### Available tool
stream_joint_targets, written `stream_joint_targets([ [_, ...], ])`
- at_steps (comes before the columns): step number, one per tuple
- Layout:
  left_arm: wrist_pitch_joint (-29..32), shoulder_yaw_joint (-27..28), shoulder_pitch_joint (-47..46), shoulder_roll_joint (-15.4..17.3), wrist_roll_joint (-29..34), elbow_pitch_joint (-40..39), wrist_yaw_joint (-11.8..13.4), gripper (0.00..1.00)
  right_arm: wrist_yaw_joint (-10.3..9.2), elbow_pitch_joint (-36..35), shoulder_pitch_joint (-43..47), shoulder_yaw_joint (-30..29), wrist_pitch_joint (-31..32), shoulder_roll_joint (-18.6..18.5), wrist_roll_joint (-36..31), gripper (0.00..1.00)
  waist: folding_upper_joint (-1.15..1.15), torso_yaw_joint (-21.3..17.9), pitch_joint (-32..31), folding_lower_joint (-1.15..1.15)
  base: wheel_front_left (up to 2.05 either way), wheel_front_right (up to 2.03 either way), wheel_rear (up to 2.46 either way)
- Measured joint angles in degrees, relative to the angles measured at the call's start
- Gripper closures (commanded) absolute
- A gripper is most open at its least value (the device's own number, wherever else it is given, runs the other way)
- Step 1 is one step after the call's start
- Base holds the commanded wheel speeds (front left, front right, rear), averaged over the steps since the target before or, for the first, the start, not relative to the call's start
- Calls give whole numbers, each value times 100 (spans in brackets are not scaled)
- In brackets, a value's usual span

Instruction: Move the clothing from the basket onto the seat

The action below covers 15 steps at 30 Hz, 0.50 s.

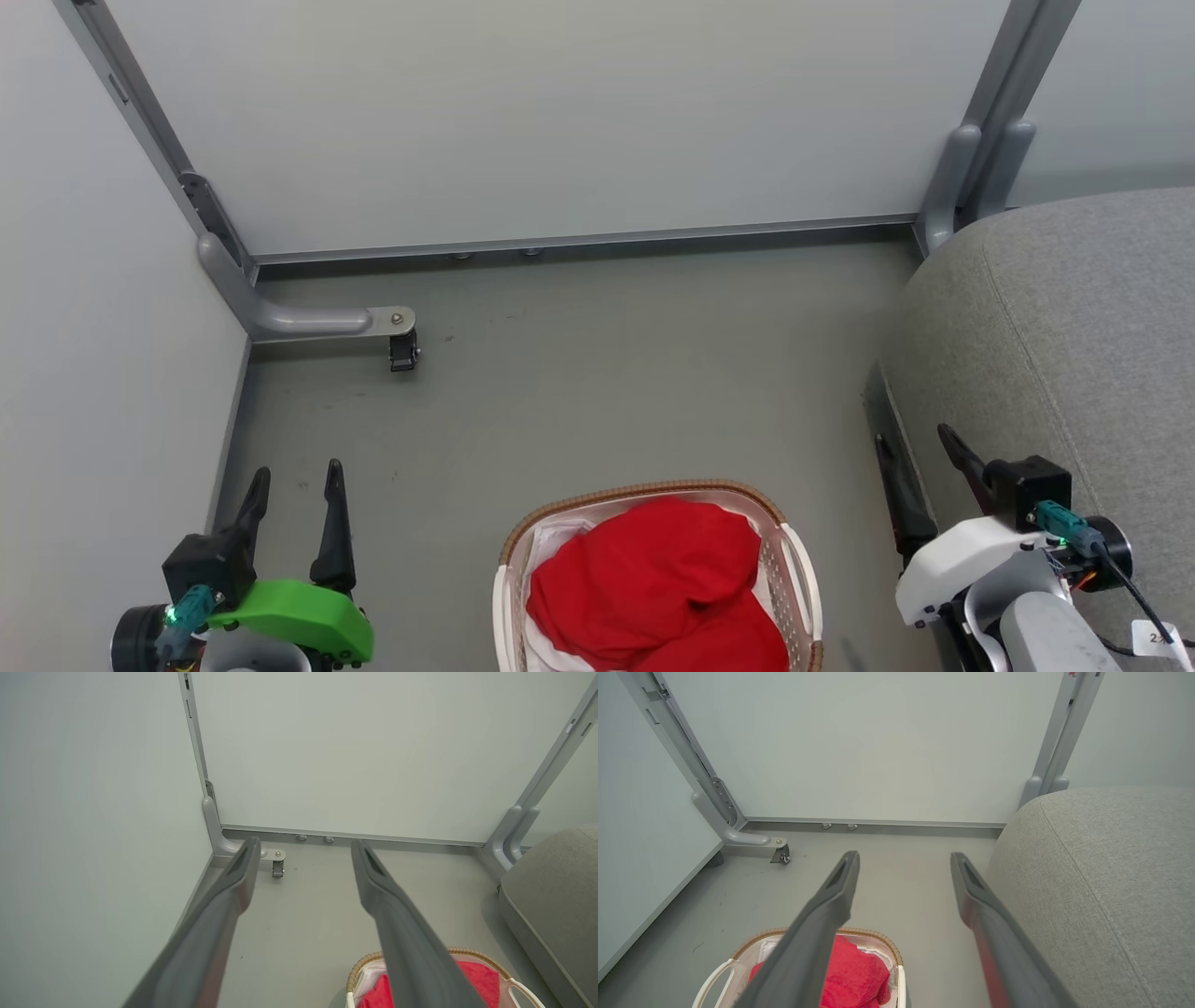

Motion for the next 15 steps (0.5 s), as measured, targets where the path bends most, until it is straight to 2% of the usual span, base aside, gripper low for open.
stream_joint_targets([
  [7,-77,-466,-123,-2,154,104,-5,0,0,23,-331,65,-74,25,-218,0,0,-79,253,0,0,0,0],
  [15,-158,-1287,-739,11,245,399,-7,0,3,-444,-902,124,-153,57,-441,0,0,-252,898,0,0,0,0],
])
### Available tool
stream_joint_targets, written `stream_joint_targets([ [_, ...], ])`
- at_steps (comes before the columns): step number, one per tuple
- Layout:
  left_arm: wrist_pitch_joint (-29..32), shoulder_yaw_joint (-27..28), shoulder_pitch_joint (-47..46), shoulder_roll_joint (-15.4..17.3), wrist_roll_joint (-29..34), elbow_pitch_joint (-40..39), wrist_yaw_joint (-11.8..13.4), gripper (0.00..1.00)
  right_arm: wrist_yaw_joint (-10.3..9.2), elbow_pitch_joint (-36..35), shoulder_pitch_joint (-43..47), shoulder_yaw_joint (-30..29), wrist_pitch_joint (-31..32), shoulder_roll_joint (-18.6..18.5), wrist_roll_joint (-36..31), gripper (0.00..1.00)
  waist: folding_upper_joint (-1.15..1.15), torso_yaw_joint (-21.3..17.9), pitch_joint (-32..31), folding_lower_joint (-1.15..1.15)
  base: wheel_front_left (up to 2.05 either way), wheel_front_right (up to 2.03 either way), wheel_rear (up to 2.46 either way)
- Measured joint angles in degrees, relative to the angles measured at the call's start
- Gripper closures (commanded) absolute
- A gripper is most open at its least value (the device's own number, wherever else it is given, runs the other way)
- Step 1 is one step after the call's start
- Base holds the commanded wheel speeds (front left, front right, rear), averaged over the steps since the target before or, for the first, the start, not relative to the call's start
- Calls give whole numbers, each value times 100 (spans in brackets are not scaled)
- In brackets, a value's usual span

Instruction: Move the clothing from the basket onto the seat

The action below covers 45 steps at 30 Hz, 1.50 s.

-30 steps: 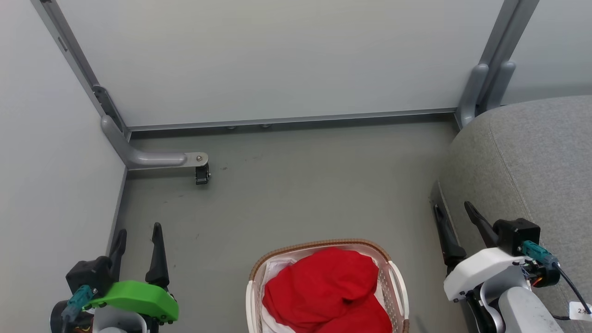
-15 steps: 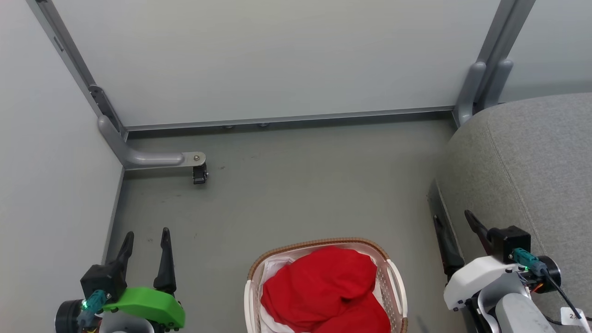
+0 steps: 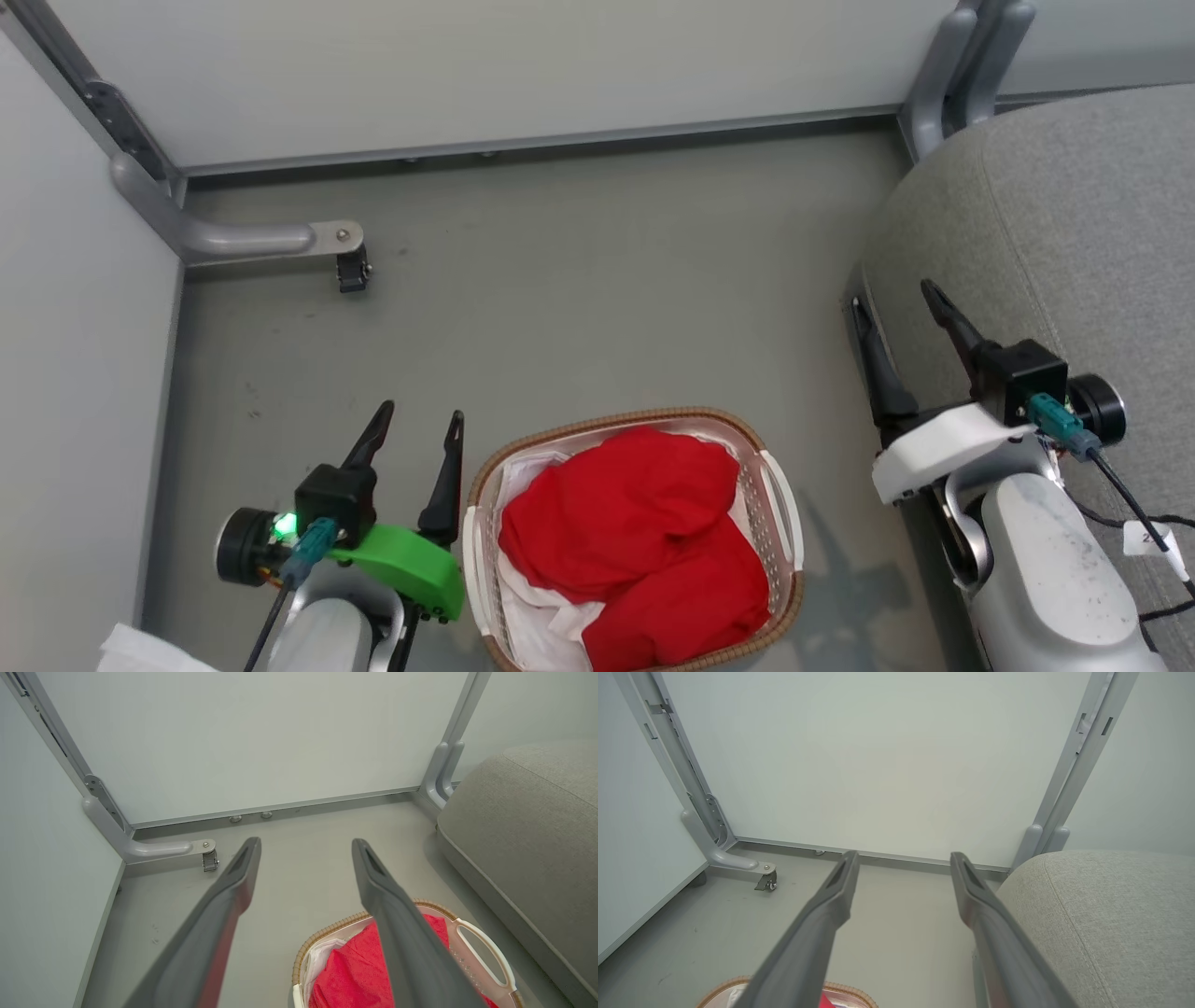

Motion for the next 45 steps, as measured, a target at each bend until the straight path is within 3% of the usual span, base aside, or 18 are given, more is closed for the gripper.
stream_joint_targets([
  [13,-43,-1477,-1384,179,-307,880,-1,0,0,-916,-793,-76,-32,44,138,0,0,-358,1437,0,0,0,0],
  [26,-45,-2705,-2674,361,-396,2159,-1,0,0,-1339,-1204,65,-31,46,407,0,0,-686,2814,1,0,0,0],
  [34,-46,-2958,-3316,341,-282,3310,3,0,0,-1522,-1290,257,-31,49,521,0,0,-902,3473,0,0,0,0],
  [45,156,-3111,-4107,134,-89,4526,288,0,0,-1575,-1391,414,-31,52,628,0,0,-1097,4039,0,0,0,0],
])
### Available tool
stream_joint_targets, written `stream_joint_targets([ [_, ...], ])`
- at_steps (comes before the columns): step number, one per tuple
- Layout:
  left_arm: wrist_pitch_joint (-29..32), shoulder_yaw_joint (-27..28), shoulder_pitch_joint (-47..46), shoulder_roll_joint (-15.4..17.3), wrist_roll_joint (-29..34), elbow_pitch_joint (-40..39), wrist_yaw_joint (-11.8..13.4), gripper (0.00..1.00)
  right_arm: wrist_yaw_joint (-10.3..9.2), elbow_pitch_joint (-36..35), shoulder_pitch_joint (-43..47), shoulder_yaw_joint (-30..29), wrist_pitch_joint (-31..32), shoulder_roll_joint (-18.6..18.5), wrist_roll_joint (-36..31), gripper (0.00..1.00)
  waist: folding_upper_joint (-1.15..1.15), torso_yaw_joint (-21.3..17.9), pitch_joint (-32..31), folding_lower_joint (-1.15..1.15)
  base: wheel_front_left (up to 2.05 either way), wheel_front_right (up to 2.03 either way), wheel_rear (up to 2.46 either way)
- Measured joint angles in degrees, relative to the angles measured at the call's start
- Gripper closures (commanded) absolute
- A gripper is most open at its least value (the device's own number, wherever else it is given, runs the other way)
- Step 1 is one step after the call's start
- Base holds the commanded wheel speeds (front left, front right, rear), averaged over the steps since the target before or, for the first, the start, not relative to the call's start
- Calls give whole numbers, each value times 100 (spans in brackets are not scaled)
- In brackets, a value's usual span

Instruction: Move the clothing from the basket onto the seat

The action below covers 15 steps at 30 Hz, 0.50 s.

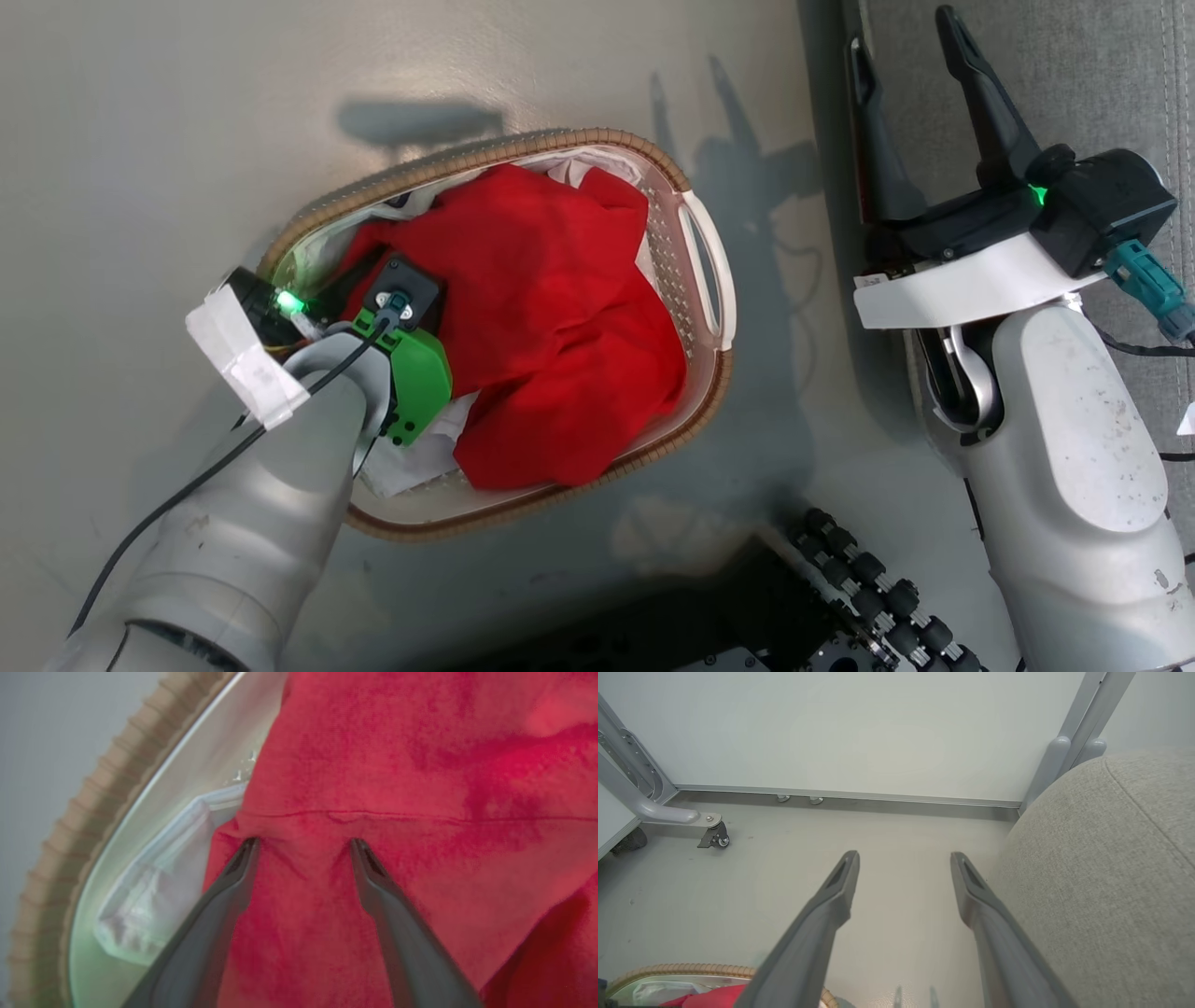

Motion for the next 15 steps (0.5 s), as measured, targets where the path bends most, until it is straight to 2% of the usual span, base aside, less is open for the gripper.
stream_joint_targets([
  [3,136,-44,-164,-74,1,89,13,0,0,9,-4,33,0,2,41,0,0,-33,62,0,0,0,0],
  [15,488,-438,-333,-243,-68,201,-264,0,0,-7,-4,151,0,2,182,0,0,-105,201,0,0,0,0],
])
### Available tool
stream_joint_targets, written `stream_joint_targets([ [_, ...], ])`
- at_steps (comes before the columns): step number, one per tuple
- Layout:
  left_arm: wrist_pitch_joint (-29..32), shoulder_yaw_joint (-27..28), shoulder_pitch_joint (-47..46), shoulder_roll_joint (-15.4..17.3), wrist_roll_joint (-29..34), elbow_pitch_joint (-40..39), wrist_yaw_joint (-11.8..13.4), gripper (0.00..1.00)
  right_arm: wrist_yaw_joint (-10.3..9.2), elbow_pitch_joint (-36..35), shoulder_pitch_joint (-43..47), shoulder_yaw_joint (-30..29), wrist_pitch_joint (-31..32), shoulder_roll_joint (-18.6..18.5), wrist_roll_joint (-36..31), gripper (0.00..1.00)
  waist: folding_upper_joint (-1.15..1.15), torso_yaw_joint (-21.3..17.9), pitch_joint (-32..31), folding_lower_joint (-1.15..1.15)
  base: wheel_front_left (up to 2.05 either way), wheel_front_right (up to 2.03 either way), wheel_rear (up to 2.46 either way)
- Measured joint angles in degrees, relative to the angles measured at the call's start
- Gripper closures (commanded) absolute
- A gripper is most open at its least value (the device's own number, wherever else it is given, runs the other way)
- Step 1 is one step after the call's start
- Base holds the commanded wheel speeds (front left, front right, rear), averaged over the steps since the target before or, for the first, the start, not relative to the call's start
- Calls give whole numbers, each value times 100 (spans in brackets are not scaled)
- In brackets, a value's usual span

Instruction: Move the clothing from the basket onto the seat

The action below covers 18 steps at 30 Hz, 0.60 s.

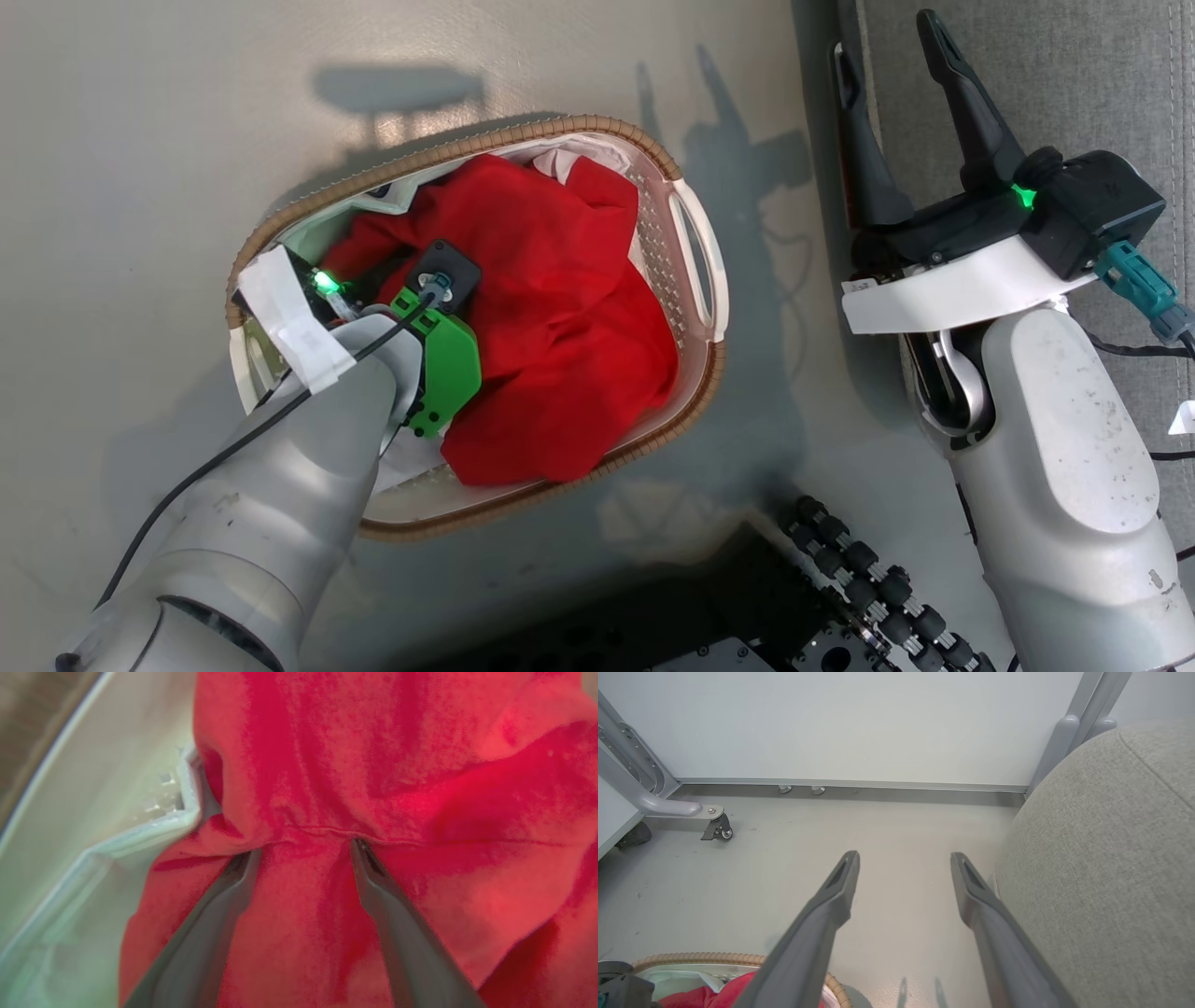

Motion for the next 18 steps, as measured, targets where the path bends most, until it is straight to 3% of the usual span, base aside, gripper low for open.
stream_joint_targets([
  [18,553,-953,-56,-45,77,42,-7,0,0,-15,-12,56,0,1,55,0,0,38,295,0,0,0,0],
])
